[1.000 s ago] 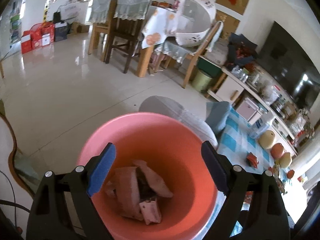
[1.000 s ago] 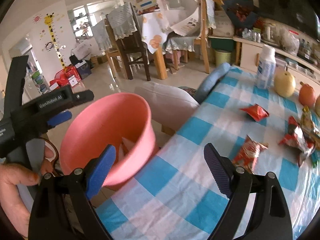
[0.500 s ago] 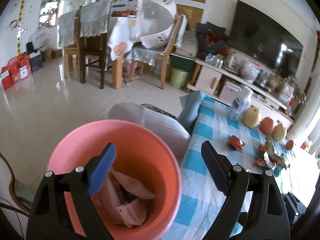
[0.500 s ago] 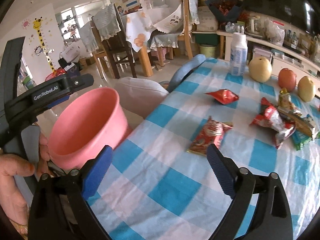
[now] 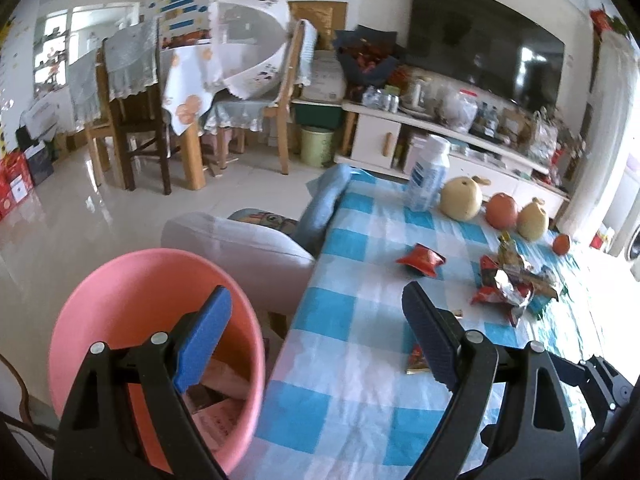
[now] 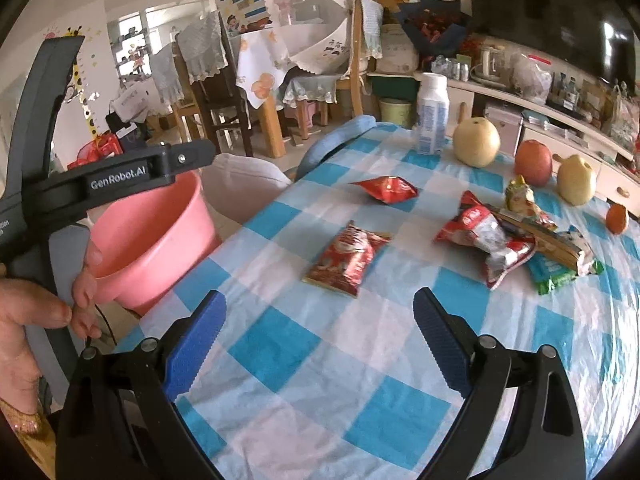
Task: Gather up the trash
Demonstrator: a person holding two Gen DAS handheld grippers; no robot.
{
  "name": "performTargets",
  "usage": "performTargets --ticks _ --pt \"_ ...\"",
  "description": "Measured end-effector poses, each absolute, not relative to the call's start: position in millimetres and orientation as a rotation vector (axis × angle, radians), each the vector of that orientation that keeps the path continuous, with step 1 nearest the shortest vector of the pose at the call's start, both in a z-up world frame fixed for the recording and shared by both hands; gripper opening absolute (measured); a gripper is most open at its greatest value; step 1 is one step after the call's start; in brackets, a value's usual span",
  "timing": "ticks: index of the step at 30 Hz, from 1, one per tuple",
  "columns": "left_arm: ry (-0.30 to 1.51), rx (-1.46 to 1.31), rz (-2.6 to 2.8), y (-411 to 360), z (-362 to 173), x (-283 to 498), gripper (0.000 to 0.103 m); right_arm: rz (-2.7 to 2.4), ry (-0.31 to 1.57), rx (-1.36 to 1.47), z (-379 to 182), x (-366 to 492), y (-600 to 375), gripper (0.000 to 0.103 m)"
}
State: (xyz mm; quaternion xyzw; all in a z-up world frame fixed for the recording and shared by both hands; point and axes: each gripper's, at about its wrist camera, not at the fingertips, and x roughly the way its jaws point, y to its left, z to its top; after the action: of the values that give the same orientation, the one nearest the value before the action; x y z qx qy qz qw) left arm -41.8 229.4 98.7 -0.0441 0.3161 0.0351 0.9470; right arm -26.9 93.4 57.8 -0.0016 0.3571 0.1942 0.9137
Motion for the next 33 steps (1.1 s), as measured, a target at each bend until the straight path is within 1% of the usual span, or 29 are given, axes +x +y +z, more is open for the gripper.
performTargets --ticks 15,27,33 --pt "0.698 0.025 -0.021 163 84 -28 0.088 0.355 0.728 0.066 58 -27 31 0.094" --pt "0.822 0.054 -0.128 118 51 -11 0.088 0.285 0.734 0.111 59 -16 -28 0.094" --pt "0.871 0.073 -0.128 109 35 -1 0.086 0.237 0.743 0.117 58 0 -63 0.094"
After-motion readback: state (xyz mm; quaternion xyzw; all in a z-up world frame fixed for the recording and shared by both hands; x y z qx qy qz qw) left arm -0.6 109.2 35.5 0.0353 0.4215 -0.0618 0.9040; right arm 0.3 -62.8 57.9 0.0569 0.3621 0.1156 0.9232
